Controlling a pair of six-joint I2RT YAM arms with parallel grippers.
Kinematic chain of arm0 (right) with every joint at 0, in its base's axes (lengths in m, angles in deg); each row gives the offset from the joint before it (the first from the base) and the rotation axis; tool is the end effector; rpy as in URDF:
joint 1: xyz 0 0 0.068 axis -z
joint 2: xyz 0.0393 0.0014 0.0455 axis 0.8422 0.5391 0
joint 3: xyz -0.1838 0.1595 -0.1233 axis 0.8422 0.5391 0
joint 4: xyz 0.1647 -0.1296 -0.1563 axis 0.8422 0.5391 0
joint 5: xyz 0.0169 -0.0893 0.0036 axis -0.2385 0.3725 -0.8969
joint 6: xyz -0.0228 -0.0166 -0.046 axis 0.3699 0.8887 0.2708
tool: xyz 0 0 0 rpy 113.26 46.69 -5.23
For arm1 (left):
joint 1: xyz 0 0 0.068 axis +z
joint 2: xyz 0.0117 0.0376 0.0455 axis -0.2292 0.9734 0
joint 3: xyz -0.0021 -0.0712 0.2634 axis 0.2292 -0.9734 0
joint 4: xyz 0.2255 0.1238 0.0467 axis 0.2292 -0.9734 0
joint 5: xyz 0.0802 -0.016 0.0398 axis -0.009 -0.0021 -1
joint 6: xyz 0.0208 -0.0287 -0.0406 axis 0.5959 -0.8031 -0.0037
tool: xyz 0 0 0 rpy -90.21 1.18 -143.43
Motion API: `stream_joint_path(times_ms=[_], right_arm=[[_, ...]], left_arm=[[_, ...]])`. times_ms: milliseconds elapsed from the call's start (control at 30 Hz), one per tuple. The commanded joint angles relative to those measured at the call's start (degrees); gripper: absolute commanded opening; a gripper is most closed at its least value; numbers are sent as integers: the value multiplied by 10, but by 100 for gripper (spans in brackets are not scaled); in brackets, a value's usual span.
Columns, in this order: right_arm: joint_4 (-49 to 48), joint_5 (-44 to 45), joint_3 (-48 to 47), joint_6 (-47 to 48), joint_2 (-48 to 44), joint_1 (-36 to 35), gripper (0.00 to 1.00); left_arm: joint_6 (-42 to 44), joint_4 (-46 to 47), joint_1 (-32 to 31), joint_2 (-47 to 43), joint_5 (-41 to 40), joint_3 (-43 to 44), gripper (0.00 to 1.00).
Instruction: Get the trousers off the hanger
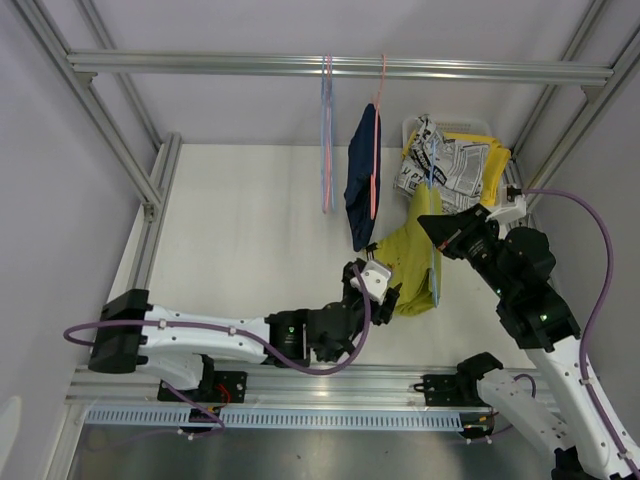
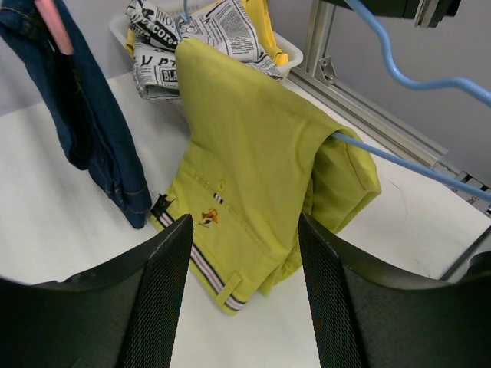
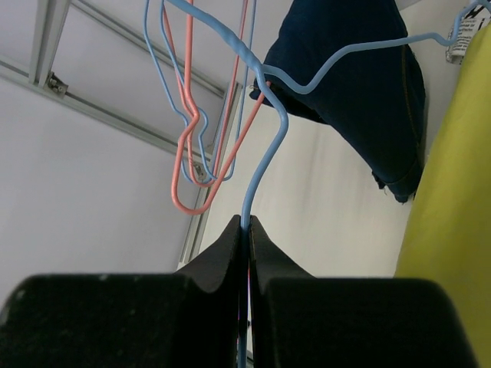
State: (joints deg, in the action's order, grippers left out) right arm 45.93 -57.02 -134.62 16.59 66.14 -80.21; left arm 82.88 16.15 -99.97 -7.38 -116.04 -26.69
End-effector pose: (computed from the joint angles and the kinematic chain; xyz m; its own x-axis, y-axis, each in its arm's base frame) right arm 0.1280 0.0571 0.3969 -0.3727 0.6157 -0.6943 -0.2815 0.6379 0.7168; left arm 0.0449 -0.3123 0.3282 -0.0614 -0.0114 -0.9981 0.6038 0.7958 -0.0462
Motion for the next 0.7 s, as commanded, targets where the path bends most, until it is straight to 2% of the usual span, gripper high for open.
stream_joint_path(times_ms=[0, 200, 667], right_arm=[[-21, 33, -48, -16, -5, -18, 0], [-15, 28, -61, -12, 1, -20, 0], [-28, 21, -40, -26, -9, -20, 0]], left_arm=[[13, 81, -2, 35, -5, 30, 62], [12, 126, 6, 77, -17, 46, 62], [-20, 142, 34, 134, 11, 66, 62]])
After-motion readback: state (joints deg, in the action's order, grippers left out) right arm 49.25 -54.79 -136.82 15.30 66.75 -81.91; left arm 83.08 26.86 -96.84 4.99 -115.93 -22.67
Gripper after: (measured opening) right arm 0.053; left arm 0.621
